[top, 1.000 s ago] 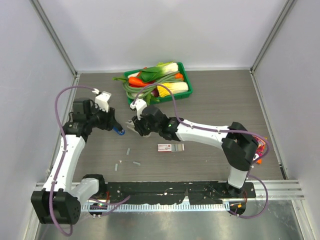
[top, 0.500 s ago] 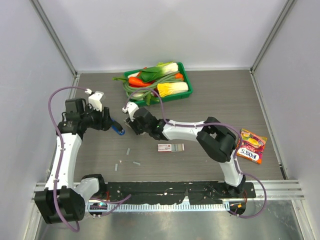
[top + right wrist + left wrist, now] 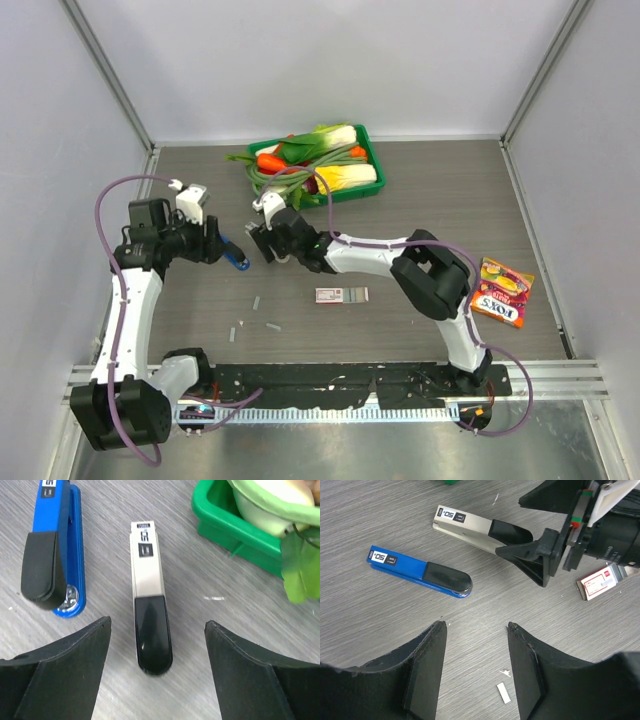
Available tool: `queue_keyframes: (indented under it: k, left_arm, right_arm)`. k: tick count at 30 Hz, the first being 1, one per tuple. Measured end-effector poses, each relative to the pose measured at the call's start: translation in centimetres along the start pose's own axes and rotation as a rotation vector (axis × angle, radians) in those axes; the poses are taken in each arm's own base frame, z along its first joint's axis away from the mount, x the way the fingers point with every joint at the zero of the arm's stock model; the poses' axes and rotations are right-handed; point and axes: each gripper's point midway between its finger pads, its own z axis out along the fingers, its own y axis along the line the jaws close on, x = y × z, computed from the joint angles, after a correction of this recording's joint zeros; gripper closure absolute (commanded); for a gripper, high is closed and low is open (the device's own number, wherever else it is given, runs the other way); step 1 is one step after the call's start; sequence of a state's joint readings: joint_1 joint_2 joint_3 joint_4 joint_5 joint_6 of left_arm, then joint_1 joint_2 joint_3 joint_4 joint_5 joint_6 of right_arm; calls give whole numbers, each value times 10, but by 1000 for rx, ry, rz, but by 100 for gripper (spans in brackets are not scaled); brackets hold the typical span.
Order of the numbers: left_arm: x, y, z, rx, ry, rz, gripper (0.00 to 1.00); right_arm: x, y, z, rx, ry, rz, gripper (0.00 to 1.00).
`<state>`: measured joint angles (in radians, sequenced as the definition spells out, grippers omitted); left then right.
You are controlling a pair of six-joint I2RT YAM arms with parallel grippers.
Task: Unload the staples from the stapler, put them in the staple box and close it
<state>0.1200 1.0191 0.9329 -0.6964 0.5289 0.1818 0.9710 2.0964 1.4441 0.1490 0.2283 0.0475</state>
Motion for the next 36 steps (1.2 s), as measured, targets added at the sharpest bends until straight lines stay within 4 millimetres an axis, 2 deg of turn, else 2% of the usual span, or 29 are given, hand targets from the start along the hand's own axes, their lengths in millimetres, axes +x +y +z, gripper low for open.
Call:
queue_keyframes:
  k: [5,8,12,17,20,26,29,36]
  left_arm:
    - [3,-3,-1,12,10,-7,44]
    - [5,-4,-2,15,17,-10,44]
    - [7,-6,-4,15,20,-6,44]
    - [10,-3,-7,5,27,-23,44]
    - [10,2,-9,-11,24,-44,44]
    - [8,9,-16,-37,13,-71,43]
    - [7,13,-21,-52,0,-79,43]
    - [4,17,-28,-52,-16,-102,43]
  right_arm:
    - [-1,-2,-28,0,14,41,19]
    - [-5,1,-56,8,12,56,19]
    - [-8,30,-89,-27,-1,62,19]
    - [11,82,-118,-117,32,29,18]
    - [27,110,-121,-157,74,-2,16]
    - [56,164,-103,-192,161,-59,14]
    - [65,179,-95,-184,184,-82,14]
    - [78,196,-84,-178,214,-101,14]
